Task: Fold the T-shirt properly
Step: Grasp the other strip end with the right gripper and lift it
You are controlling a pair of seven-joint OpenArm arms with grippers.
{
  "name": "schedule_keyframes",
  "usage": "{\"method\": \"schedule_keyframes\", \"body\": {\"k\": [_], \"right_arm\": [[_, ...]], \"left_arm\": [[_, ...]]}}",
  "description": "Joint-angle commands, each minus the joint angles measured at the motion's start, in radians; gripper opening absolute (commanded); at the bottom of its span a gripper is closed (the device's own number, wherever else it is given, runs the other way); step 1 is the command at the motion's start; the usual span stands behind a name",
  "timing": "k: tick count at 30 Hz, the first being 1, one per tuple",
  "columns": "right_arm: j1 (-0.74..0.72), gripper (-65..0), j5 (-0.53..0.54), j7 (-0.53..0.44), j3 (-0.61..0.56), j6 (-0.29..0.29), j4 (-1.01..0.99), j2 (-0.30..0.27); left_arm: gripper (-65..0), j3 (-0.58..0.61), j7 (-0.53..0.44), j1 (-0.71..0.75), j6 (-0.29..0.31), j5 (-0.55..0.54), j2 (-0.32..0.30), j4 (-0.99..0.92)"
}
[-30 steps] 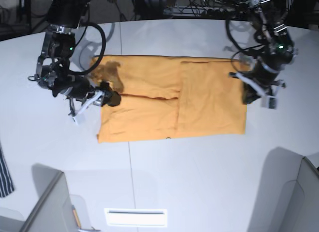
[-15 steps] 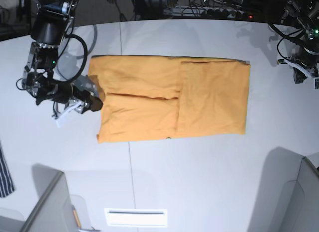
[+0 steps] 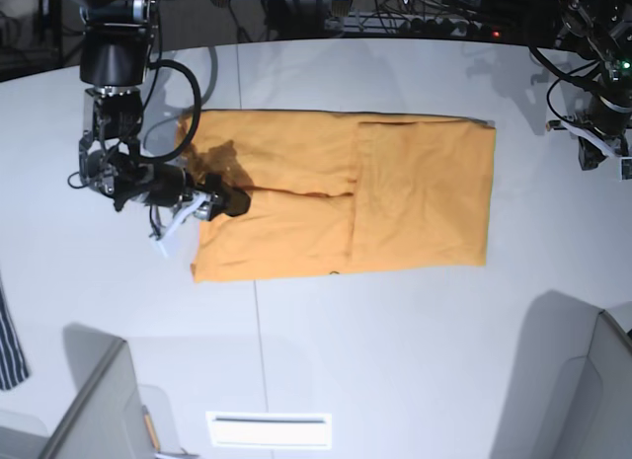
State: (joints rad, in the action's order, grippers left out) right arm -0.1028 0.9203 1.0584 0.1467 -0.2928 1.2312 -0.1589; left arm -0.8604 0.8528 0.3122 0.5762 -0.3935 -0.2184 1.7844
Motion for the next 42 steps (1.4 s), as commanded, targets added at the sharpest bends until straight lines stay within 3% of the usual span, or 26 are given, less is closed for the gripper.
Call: {"method": "schedule_keyframes", "body": {"k": [1, 7, 20, 22, 26, 33, 36, 42], "right_arm": [[-0.01, -27.3, -0.033, 0.012, 0.0, 0.007, -0.003, -0.001], [-0.051, -27.5, -0.031, 0.012, 0.0, 0.004, -0.11, 0.014], [-0.051, -27.8, -0.031, 0.013, 0.0, 0.004, -0.121, 0.015], [-0.054, -32.1, -0.031, 0.013, 0.0, 0.004, -0.121, 0.015], [-0.056, -47.6, -0.033, 0.013, 0.0, 0.004, -0.121, 0.015], [-0.088, -65.0, -0.033, -0.016, -0.002, 0.004, -0.201, 0.02], [-0.091, -65.0, -0.034, -0.05, -0.003, 0.007, -0.199, 0.018], [-0.093, -65.0, -0.036, -0.06, -0.003, 0.008, -0.182, 0.018]], "left_arm": [[-65.0, -0.004, -0.022, -0.005, 0.005, -0.009, -0.014, 0.013], [-65.0, 0.026, -0.023, -0.02, 0.005, -0.006, -0.017, -0.05], [-65.0, 0.096, -0.025, -0.117, 0.005, -0.003, -0.028, -0.18], [-65.0, 0.125, -0.025, -0.12, 0.003, -0.003, -0.042, -0.18], [-65.0, 0.155, -0.025, -0.149, 0.001, 0.008, -0.042, -0.199], [-65.0, 0.158, -0.025, -0.247, 0.005, 0.17, -0.04, -0.327], [-65.0, 0.169, -0.025, -0.255, 0.005, 0.175, -0.04, -0.337], [-65.0, 0.33, -0.034, -0.252, 0.001, 0.184, -0.036, -0.344]]}}
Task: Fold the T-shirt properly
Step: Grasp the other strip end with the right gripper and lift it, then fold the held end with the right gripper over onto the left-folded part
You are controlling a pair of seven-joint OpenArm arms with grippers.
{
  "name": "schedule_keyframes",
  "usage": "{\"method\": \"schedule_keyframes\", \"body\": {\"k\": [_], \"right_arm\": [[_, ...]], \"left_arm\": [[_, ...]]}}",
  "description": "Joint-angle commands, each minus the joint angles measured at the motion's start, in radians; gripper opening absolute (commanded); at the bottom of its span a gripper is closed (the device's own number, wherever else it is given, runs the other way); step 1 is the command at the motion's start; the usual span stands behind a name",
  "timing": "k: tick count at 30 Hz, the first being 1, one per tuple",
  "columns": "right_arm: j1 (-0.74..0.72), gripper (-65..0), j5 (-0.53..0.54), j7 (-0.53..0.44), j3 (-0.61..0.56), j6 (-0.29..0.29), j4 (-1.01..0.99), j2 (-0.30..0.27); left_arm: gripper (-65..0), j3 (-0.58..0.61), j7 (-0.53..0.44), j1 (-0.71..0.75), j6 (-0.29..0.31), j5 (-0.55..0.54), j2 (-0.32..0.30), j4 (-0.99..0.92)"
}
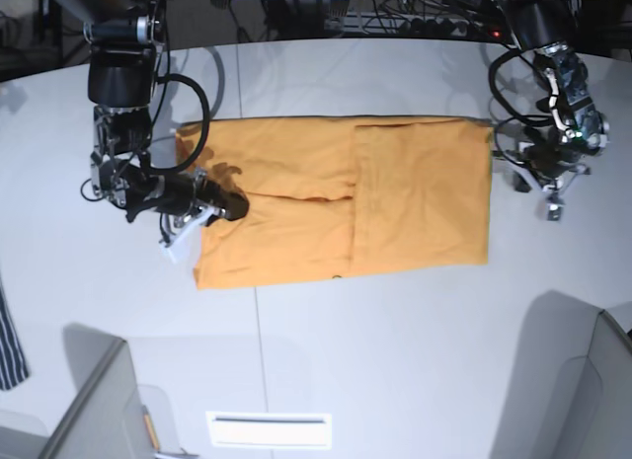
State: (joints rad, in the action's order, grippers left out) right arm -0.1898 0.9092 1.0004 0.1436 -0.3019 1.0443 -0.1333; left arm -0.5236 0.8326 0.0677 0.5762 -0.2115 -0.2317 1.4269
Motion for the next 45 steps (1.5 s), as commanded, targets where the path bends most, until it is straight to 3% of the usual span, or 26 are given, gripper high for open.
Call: {"method": "schedule_keyframes", "body": {"k": [1, 4, 8, 11, 14, 17, 22, 25, 34, 45], "right_arm": [[-0.001, -65.0, -0.025, -0.008, -0.002, 0.017, 0.024, -0.006], [0.011, -65.0, -0.026, -0.021, -0.002, 0.036, 0.097, -0.006], [0.016, -65.0, -0.026, -0.019, -0.002, 0.139, 0.198, -0.004], [0.016, -65.0, -0.026, -0.012, -0.009, 0.146, 0.268, -0.004], [0.016, -65.0, -0.025, -0.019, -0.098, 0.163, 0.322, -0.004], [0.014, -65.0, -0.025, -0.036, -0.189, 0.258, 0.365, -0.002], [0.011, -65.0, -0.015, -0.114, -0.356, 0.384, 0.445, 0.001], [-0.006, -65.0, -0.023, -0.117, -0.416, 0.444, 0.469, 0.039], [-0.096, -65.0, -0.023, -0.117, -0.539, 0.461, 0.482, 0.103], [-0.142, -65.0, -0.023, -0.11, -0.549, 0.461, 0.518, 0.166]], "left_arm": [[-65.0, 0.009, -0.032, -0.003, 0.001, 0.002, -0.021, 0.015], [-65.0, 0.072, -0.086, 0.004, 0.0, 0.004, -0.007, 0.013], [-65.0, 0.121, -0.088, -0.001, 0.0, 0.004, 0.004, 0.013], [-65.0, 0.138, -0.088, -0.007, 0.0, 0.004, 0.01, 0.013], [-65.0, 0.179, -0.088, -0.01, 0.0, 0.004, 0.01, 0.015], [-65.0, 0.221, -0.088, -0.01, -0.002, 0.021, 0.01, 0.015], [-65.0, 0.237, -0.091, -0.024, -0.002, 0.162, 0.047, 0.015], [-65.0, 0.24, -0.092, -0.024, -0.002, 0.206, 0.053, 0.021], [-65.0, 0.24, -0.091, -0.013, 0.0, 0.206, 0.05, 0.021], [-65.0, 0.233, -0.089, -0.01, 0.0, 0.214, 0.045, 0.022]]}}
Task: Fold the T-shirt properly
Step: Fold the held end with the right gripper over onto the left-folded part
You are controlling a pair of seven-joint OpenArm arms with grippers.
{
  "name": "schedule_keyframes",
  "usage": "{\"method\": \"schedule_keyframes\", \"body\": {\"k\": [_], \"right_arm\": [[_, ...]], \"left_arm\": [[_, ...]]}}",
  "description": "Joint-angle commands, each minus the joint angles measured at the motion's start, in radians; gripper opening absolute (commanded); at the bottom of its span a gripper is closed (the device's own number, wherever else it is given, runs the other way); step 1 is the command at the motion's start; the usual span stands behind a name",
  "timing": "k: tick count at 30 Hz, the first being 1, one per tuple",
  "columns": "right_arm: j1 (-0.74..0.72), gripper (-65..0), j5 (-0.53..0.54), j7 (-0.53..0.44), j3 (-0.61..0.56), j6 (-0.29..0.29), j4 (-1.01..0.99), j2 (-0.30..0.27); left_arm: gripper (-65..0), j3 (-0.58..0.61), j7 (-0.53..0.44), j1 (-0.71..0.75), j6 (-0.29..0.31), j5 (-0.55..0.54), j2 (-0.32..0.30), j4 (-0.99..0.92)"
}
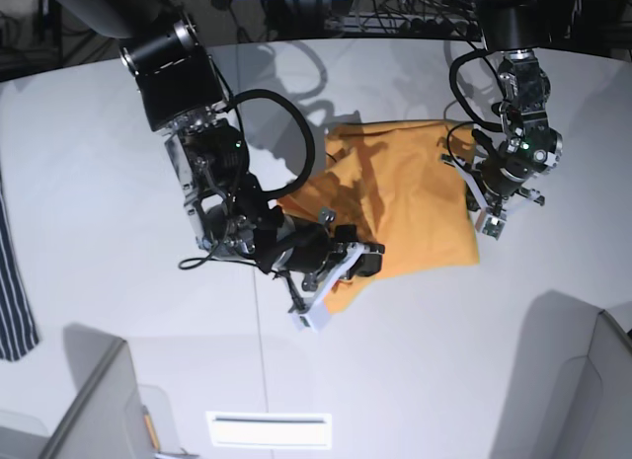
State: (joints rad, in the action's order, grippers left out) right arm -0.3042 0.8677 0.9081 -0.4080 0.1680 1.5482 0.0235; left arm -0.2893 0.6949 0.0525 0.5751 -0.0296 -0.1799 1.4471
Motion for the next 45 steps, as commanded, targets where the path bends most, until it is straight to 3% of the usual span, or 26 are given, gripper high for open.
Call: {"method": "schedule_keyframes", "body": {"k": [1, 4, 12, 19, 23, 30, 37, 45], "right_arm": [[-0.029, -65.0, 0.018, -0.024, 0.002, -0.009, 0.015, 0.011], [-0.051, -65.0, 0.002, -0.028, -0.041, -0.009, -0.013, 0.031], [-0.103, -65.0, -0.199, -0.079, -0.174, -0.009, -0.177, 0.114], [-0.148, -65.0, -0.201, -0.14, -0.294, -0.006, -0.291, 0.118], [-0.158, -65.0, -0.201, -0.139, -0.314, 0.072, -0.289, 0.125], [-0.168, -65.0, -0.196, -0.134, -0.358, 0.077, -0.288, 0.126], [-0.178, -65.0, -0.115, -0.145, -0.423, 0.08, -0.288, 0.126], [-0.2, -65.0, -0.114, -0.221, -0.441, 0.118, -0.343, 0.126]], "left_arm": [[-65.0, -0.001, 0.05, 0.005, 0.001, 0.032, -0.007, 0.002], [-65.0, -0.001, 0.05, 0.005, 0.001, 0.026, -0.007, 0.002], [-65.0, -0.001, 0.05, 0.005, 0.001, 0.026, -0.007, 0.002], [-65.0, -0.003, 0.05, 0.02, 0.001, 0.029, -0.007, 0.034], [-65.0, -0.003, 0.05, 0.037, 0.001, 0.03, -0.007, 0.062], [-65.0, -0.003, 0.05, 0.039, 0.001, 0.032, -0.007, 0.059], [-65.0, -0.003, 0.05, 0.04, 0.001, 0.032, -0.007, 0.06], [-65.0, -0.024, 0.05, 0.054, 0.001, 0.029, -0.007, 0.077]]}}
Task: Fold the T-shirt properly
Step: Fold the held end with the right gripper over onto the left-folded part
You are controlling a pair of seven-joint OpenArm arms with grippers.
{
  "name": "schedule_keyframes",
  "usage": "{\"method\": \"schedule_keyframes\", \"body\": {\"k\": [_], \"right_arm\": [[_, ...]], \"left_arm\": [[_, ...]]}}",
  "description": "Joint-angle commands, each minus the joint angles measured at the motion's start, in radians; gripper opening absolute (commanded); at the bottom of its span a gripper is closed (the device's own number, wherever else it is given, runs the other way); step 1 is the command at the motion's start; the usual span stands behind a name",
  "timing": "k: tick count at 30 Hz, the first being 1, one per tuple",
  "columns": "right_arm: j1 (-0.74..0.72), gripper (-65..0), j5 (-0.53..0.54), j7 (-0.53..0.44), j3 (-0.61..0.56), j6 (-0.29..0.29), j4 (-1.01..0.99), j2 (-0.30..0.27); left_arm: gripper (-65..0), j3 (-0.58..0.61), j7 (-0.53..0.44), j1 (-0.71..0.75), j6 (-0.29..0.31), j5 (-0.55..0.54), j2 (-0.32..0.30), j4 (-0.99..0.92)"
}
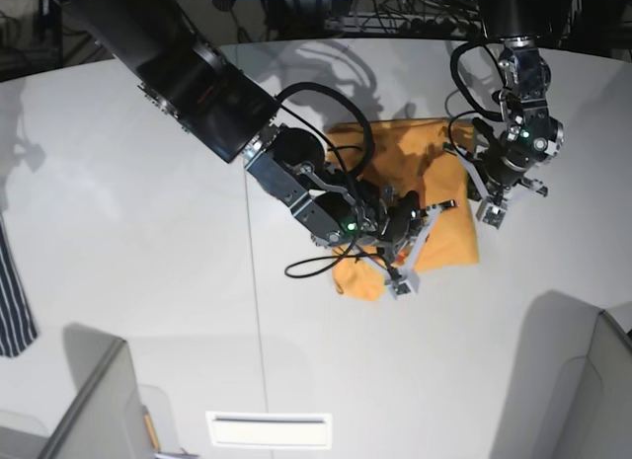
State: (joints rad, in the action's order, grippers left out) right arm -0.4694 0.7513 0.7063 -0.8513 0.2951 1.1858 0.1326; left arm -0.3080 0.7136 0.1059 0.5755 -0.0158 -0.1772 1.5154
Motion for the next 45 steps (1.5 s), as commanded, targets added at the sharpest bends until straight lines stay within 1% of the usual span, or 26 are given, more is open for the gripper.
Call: {"method": "schedule_keyframes", "body": {"k": [1, 4, 7, 9, 11, 14, 15, 17, 19, 22, 23, 25, 30, 32, 35, 40, 45], "right_arm": [[-0.035, -65.0, 0.003, -0.02, 0.002, -0.007, 0.019, 0.017], [-0.035, -65.0, 0.003, -0.023, 0.002, -0.007, 0.016, 0.017], [-0.035, -65.0, 0.003, -0.023, 0.007, -0.007, 0.001, 0.017], [-0.035, -65.0, 0.003, -0.023, 0.007, -0.007, -0.013, 0.017], [-0.033, -65.0, 0.003, -0.021, 0.004, -0.007, -0.024, 0.017], [-0.03, -65.0, 0.012, -0.018, 0.004, -0.007, -0.024, 0.017], [-0.03, -60.2, 0.034, -0.018, 0.002, -0.007, -0.024, 0.017], [-0.033, -46.8, 0.083, -0.017, 0.0, -0.006, -0.024, 0.017], [-0.036, -34.4, 0.121, -0.017, 0.0, -0.006, -0.024, 0.017], [-0.036, -19.8, 0.144, -0.015, 0.0, -0.006, -0.019, 0.017], [-0.036, -17.9, 0.15, -0.015, -0.001, -0.006, -0.019, 0.017], [-0.036, -17.7, 0.159, -0.017, -0.006, -0.006, -0.017, 0.019], [-0.055, -17.7, 0.192, -0.043, -0.096, -0.006, 0.007, 0.023], [-0.062, -17.7, 0.193, -0.043, -0.13, -0.006, 0.041, 0.023], [-0.068, -17.7, 0.211, -0.043, -0.148, -0.006, 0.085, 0.023], [-0.085, -17.7, 0.299, -0.047, -0.15, -0.006, 0.111, 0.025], [-0.091, -17.7, 0.328, -0.098, -0.219, -0.006, 0.205, 0.025]], "left_arm": [[-65.0, -0.035, 0.031, 0.001, 0.001, 0.009, -0.006, 0.015], [-65.0, -0.118, 0.031, 0.001, 0.001, 0.009, -0.003, 0.023], [-65.0, -0.176, 0.033, 0.001, 0.005, 0.009, -0.003, 0.043], [-65.0, -0.23, 0.039, 0.021, 0.005, 0.006, -0.003, 0.07], [-65.0, -0.302, 0.065, 0.036, 0.005, -0.043, -0.003, 0.11], [-65.0, -0.431, 0.134, 0.048, 0.005, -0.18, -0.005, 0.155], [-65.0, -0.48, 0.163, 0.058, 0.005, -0.229, -0.006, 0.162], [-65.0, -0.558, 0.2, 0.064, 0.005, -0.293, -0.014, 0.165], [-65.0, -0.604, 0.217, 0.065, 0.005, -0.327, -0.049, 0.165], [-65.0, -0.636, 0.211, 0.085, 0.005, -0.33, -0.077, 0.161], [-65.0, -0.638, 0.211, 0.088, 0.005, -0.333, -0.087, 0.164], [-65.0, -0.655, 0.211, 0.096, 0.005, -0.335, -0.097, 0.164], [-65.0, -0.701, 0.211, 0.096, 0.005, -0.332, -0.097, 0.158], [-65.0, -0.701, 0.211, 0.096, 0.005, -0.33, -0.097, 0.158], [-65.0, -0.696, 0.211, 0.096, 0.005, -0.33, -0.097, 0.156], [-65.0, -0.696, 0.211, 0.09, 0.005, -0.329, -0.097, 0.155], [-65.0, -0.696, 0.209, 0.088, 0.005, -0.329, -0.097, 0.153]]}}
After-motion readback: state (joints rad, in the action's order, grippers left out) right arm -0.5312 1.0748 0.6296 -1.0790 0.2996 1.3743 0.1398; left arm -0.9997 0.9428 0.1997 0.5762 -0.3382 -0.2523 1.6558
